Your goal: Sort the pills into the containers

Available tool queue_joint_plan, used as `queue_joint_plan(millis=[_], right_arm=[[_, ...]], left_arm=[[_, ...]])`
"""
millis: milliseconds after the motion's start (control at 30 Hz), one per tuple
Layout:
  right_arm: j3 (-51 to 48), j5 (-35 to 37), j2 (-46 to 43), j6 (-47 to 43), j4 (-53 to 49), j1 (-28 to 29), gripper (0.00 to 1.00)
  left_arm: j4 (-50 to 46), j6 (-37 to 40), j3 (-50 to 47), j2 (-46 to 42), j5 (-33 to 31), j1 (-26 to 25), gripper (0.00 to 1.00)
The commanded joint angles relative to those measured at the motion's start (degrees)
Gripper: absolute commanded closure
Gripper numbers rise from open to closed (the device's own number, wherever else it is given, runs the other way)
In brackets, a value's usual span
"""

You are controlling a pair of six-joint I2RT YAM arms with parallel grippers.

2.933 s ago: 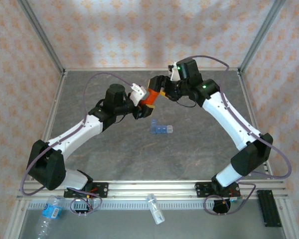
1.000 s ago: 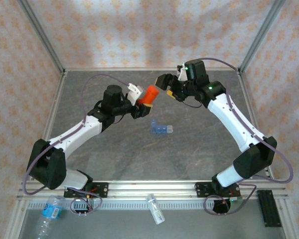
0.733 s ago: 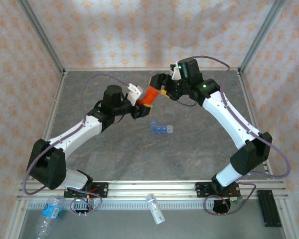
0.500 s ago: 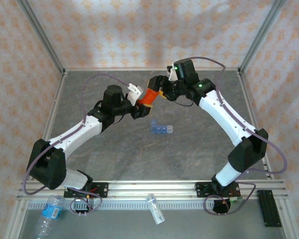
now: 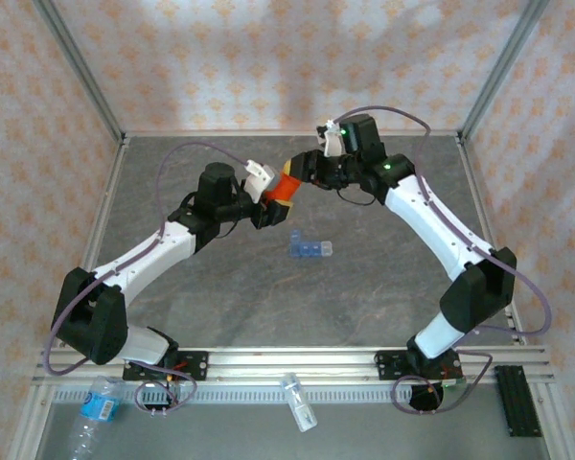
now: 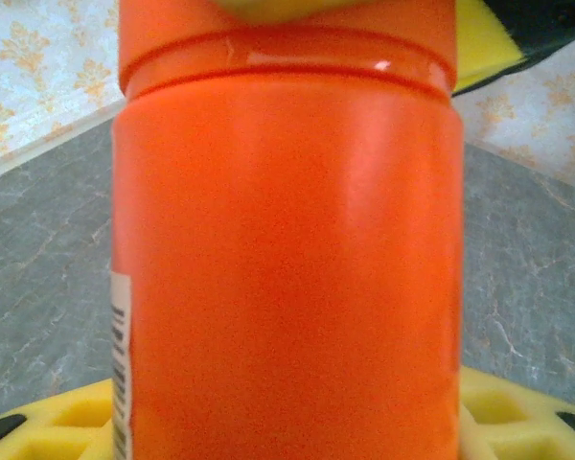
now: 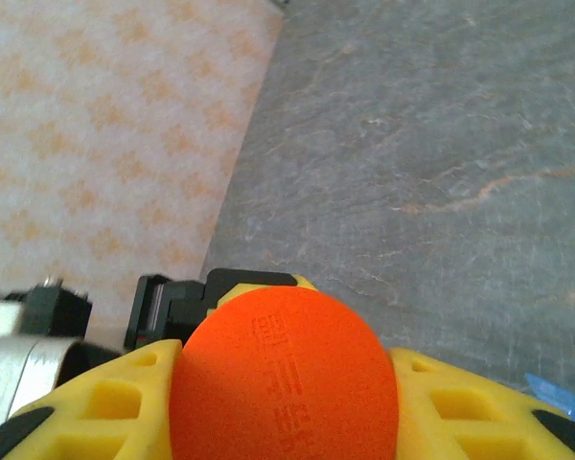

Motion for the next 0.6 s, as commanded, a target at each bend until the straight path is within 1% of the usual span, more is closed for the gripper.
queue_joint_plan(millis=[0,67,100,133,167,200,233,267,333,400,433,567], right_arm=[[-3.79,-8.82,-2.56,-12.94,5.36,-1.23,0.59],[-3.77,-10.96,-2.29,-11.03,6.75,-2.45,0.55],[-3.53,-11.01,-2.35,-9.63,7.14,-2.73,0.52],[-3.22,-10.90,-2.48,-8.12,7.33,-2.73,0.45],[-3.22,-10.48,-3.02,-5.74,8.01,-2.73,0.33],[-2.80,-7.73,-3.79,-2.63,7.94,-2.83,0.25],[-1.74,-5.11,-4.23,-0.09,6.42,-2.98,0.21],[-0.45,-3.30,-4.56,3.12,4.92,-3.36,0.19],[2.24,2.67,-4.89,9.90,0.28,-3.81,0.17],[6.20,7.99,-3.92,13.53,-7.37,-3.92,0.16],[6.85,9.56,-3.69,14.89,-9.16,-3.83,0.16],[5.95,12.21,-3.91,18.41,-8.37,-3.42,0.15]], left_arm=[[0.91,0.22,2.91,-1.82,3.01,-0.05,1.00],[0.57,0.38,2.99,-1.93,3.03,-0.04,1.00],[0.43,0.49,2.99,-2.01,2.79,-0.05,1.00],[0.27,0.65,3.00,-2.06,2.65,-0.05,1.00],[0.29,0.80,2.91,-2.06,2.57,-0.01,1.00],[0.29,0.82,2.90,-1.94,2.43,-0.01,1.00],[0.30,0.83,2.92,-1.97,2.27,-0.03,1.00],[0.39,0.91,2.91,-1.91,2.09,-0.03,1.00],[0.10,1.27,3.10,-1.87,1.85,-0.02,1.00],[-0.83,2.03,3.55,-1.55,1.76,-0.03,1.00],[-1.45,2.52,3.90,-1.45,1.79,0.00,1.00],[-3.35,3.70,4.99,-0.85,1.98,-0.05,1.00]])
